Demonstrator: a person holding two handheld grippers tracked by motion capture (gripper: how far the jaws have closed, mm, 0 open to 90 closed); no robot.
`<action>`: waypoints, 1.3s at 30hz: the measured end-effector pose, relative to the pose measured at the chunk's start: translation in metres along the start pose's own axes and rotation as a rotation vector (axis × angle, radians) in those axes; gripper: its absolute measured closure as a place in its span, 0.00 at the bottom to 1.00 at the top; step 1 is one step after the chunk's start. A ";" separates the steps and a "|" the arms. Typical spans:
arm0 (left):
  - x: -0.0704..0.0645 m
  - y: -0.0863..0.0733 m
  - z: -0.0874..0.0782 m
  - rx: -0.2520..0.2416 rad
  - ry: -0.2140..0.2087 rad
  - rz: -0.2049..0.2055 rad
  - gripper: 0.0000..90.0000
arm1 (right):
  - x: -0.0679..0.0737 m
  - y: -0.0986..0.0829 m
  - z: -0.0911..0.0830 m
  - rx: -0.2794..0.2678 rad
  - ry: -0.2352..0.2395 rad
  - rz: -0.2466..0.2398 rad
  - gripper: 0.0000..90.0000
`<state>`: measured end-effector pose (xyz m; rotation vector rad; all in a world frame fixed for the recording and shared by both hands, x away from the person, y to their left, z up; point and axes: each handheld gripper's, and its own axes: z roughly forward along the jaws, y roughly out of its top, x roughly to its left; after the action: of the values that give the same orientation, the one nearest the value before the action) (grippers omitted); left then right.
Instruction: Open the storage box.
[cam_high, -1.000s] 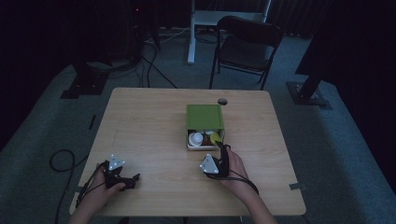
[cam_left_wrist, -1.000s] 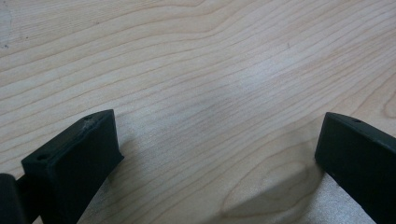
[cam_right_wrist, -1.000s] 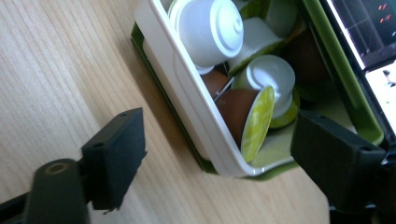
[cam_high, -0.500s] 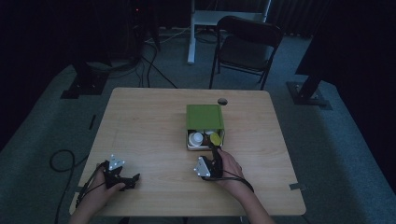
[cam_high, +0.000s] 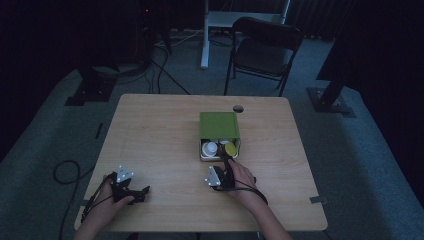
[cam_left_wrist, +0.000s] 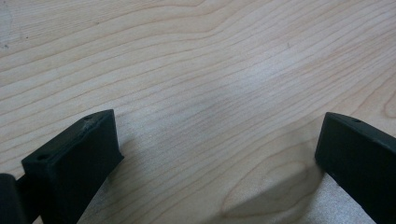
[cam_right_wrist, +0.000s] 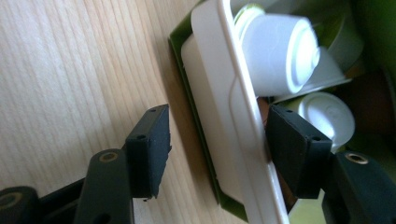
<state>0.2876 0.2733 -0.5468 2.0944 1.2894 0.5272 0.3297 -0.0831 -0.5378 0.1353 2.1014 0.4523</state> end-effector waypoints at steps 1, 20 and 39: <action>0.000 0.000 0.000 0.000 0.000 0.000 0.00 | 0.000 0.000 0.000 0.000 0.000 0.000 0.47; 0.000 0.000 0.000 0.000 0.000 0.000 0.00 | -0.005 0.004 0.000 0.033 -0.051 -0.122 0.76; 0.000 0.000 0.000 0.000 0.000 0.000 0.00 | -0.004 0.003 -0.004 0.032 -0.048 -0.140 0.76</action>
<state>0.2876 0.2733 -0.5468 2.0946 1.2894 0.5271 0.3276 -0.0821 -0.5316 0.0179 2.0557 0.3282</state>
